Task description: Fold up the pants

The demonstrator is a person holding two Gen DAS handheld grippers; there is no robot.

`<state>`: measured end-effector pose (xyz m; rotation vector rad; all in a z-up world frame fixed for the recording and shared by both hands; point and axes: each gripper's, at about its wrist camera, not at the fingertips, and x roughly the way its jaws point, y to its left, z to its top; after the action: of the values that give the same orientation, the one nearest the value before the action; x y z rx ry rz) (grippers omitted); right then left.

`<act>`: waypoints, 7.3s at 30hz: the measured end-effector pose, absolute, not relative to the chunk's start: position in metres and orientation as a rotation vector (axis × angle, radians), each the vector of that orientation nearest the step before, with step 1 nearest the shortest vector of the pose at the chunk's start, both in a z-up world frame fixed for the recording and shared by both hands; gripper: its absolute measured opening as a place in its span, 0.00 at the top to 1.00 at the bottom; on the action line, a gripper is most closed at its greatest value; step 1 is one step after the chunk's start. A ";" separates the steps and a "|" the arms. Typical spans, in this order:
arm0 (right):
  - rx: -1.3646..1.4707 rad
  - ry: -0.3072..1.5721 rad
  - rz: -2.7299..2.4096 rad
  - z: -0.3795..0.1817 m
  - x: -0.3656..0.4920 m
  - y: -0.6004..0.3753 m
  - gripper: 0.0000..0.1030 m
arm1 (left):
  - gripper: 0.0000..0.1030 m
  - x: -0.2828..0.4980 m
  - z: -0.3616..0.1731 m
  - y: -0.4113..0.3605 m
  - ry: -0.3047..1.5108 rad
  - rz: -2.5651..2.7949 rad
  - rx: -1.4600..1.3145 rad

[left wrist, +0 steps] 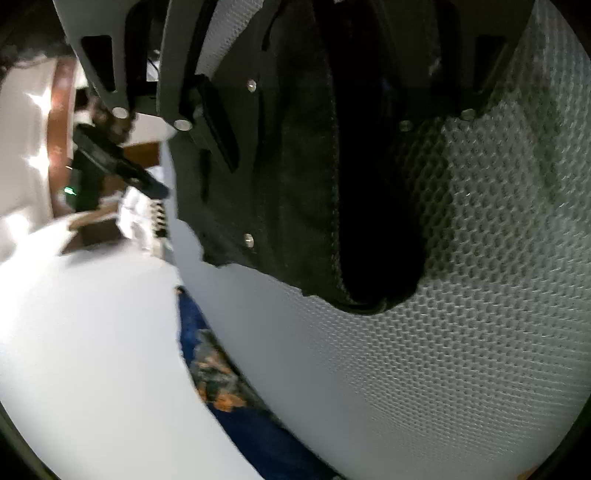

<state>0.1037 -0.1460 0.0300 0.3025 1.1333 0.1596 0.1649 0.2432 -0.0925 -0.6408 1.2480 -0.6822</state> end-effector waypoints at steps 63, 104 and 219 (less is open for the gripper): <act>0.624 0.872 -0.045 0.041 -0.001 -0.404 0.43 | 0.65 0.124 -0.004 -0.148 1.214 -0.468 -0.230; 0.702 1.170 0.524 -0.050 0.118 -0.363 0.53 | 0.29 0.105 -0.018 0.037 1.126 -0.106 -0.323; 0.824 1.245 0.410 -0.049 0.047 -0.418 0.40 | 0.25 0.119 -0.055 -0.021 1.281 -0.463 -0.429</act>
<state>0.0473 -0.4181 -0.0493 0.8236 1.2447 0.4095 0.1193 -0.0211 -0.0551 -0.4286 1.2811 -0.4632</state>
